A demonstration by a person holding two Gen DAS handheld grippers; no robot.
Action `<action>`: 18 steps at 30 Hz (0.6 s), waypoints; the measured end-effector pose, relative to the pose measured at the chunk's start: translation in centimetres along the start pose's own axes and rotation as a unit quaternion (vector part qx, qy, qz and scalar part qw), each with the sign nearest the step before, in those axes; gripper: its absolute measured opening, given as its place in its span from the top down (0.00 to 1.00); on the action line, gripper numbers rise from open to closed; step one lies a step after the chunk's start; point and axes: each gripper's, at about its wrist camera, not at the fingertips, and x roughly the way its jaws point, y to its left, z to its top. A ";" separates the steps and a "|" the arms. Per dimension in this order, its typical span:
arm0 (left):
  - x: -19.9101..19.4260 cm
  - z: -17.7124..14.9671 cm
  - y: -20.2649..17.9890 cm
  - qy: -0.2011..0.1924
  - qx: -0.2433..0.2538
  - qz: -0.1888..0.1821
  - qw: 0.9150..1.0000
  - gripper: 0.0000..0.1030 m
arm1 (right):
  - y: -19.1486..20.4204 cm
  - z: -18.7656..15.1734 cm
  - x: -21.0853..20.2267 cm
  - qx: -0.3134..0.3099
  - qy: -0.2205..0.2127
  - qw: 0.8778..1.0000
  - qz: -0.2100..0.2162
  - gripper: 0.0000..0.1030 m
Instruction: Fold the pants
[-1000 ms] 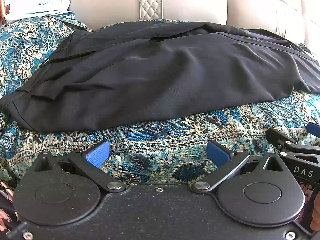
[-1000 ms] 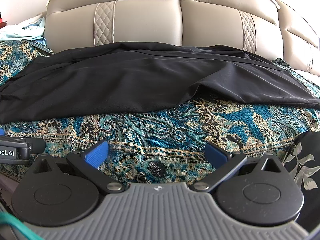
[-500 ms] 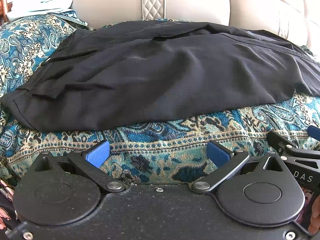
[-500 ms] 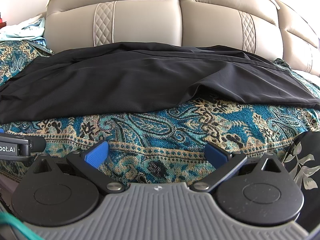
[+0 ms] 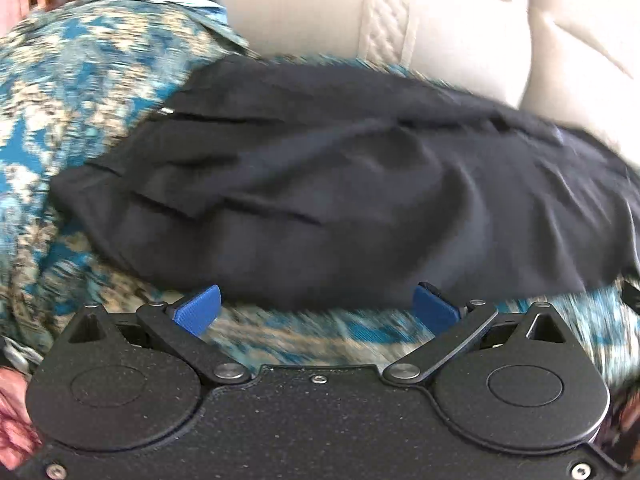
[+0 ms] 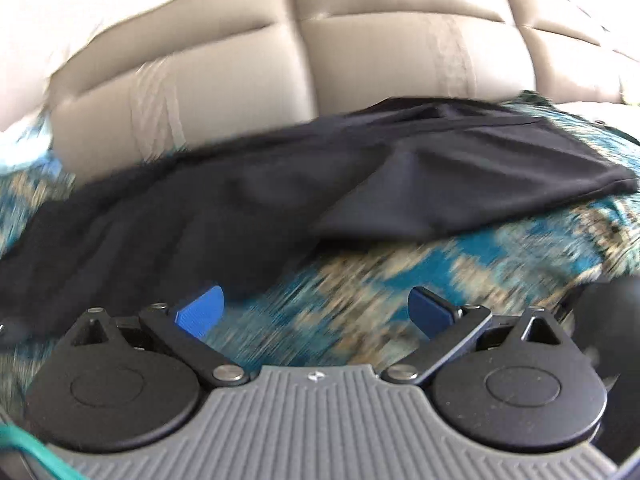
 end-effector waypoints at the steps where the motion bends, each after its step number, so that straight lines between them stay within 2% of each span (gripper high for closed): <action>1: 0.0 0.4 0.7 -0.004 -0.009 0.006 1.000 0.00 | -1.0 0.9 0.3 0.012 -0.005 1.000 -0.008 0.00; 6: 0.1 2.3 4.5 -0.019 -0.056 0.042 0.997 0.06 | -7.6 5.4 1.7 0.103 -0.007 0.993 -0.056 0.07; 9: 0.1 2.8 5.9 -0.026 -0.080 0.060 0.995 0.09 | -12.7 7.3 2.4 0.166 -0.005 0.981 -0.096 0.12; 11: 0.0 2.8 6.6 -0.035 -0.096 0.075 0.992 0.11 | -15.5 7.9 2.9 0.188 -0.001 0.974 -0.125 0.17; 14: 0.2 2.8 6.9 -0.047 -0.089 0.099 0.990 0.14 | -19.5 8.6 3.1 0.229 0.004 0.961 -0.153 0.20; 18: 0.6 2.9 6.8 -0.048 -0.079 0.102 0.990 0.14 | -24.1 9.4 3.3 0.244 0.006 0.952 -0.184 0.23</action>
